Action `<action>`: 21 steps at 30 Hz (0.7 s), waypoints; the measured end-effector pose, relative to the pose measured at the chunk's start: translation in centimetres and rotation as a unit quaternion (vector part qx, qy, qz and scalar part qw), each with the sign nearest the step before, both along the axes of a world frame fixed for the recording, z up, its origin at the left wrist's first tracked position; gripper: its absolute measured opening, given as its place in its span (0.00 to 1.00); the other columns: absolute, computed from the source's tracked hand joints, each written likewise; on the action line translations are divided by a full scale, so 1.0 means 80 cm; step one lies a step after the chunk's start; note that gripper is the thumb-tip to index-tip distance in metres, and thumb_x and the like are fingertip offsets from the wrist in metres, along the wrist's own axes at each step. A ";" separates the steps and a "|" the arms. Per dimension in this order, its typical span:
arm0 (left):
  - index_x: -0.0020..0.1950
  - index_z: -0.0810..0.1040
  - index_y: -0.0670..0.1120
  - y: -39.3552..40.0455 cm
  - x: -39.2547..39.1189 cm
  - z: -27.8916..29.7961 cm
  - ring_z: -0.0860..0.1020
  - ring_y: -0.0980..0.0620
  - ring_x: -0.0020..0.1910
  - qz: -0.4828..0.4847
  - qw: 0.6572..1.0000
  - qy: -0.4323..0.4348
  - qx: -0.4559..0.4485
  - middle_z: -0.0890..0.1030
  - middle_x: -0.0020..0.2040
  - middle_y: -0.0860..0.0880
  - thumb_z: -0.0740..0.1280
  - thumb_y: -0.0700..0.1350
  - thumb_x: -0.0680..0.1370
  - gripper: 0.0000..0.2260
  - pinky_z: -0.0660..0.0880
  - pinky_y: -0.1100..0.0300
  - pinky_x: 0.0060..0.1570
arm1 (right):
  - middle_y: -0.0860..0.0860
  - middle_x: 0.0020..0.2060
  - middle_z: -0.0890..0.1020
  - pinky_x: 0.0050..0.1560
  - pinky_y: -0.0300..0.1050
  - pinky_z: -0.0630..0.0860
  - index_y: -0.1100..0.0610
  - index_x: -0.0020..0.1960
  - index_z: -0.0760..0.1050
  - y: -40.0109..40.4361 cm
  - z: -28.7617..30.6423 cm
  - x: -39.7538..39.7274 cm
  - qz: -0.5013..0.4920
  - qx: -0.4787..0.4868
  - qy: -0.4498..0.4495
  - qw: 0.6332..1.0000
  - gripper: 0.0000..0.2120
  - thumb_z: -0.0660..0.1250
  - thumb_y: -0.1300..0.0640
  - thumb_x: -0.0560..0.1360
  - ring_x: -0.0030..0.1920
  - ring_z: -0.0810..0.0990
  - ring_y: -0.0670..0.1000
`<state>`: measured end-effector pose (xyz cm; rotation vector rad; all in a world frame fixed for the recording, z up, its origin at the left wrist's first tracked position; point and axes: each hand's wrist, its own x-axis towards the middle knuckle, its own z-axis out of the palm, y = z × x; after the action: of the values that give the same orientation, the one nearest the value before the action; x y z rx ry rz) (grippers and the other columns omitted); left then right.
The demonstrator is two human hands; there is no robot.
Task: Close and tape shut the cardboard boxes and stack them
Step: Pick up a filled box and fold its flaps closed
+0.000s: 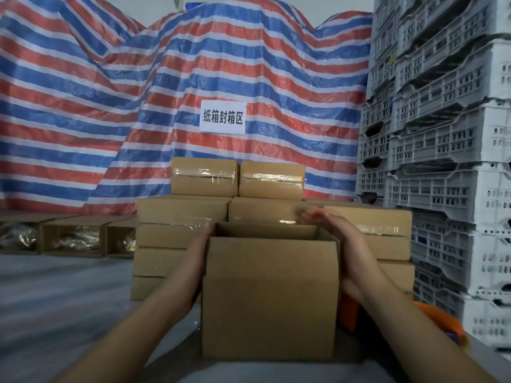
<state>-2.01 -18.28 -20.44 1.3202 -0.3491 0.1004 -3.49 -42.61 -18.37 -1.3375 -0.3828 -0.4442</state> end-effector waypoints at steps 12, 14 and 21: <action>0.44 0.81 0.47 0.000 0.005 -0.001 0.84 0.53 0.33 -0.010 1.000 0.008 -0.007 0.86 0.37 0.47 0.55 0.61 0.81 0.23 0.73 0.54 0.42 | 0.53 0.49 0.87 0.47 0.43 0.77 0.48 0.50 0.86 -0.010 0.030 -0.026 -0.036 -0.249 0.056 0.966 0.15 0.73 0.49 0.64 0.50 0.85 0.51; 0.46 0.81 0.47 0.000 0.004 0.000 0.84 0.52 0.35 -0.014 1.000 0.013 -0.004 0.86 0.38 0.46 0.56 0.62 0.80 0.23 0.74 0.54 0.45 | 0.51 0.48 0.87 0.44 0.40 0.78 0.48 0.52 0.86 -0.010 0.036 -0.033 -0.024 -0.262 0.068 0.962 0.17 0.78 0.50 0.63 0.47 0.86 0.48; 0.40 0.86 0.56 0.008 0.000 0.004 0.85 0.51 0.41 -0.060 0.998 -0.006 0.014 0.86 0.44 0.47 0.61 0.64 0.71 0.18 0.75 0.55 0.42 | 0.55 0.46 0.87 0.38 0.41 0.82 0.53 0.58 0.82 -0.008 0.040 -0.044 0.017 -0.227 0.096 0.969 0.26 0.73 0.53 0.60 0.41 0.86 0.49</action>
<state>-2.02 -17.68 -20.14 1.3231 -0.4407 0.0032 -6.97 -43.26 -15.19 -1.7999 -0.3573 -0.1995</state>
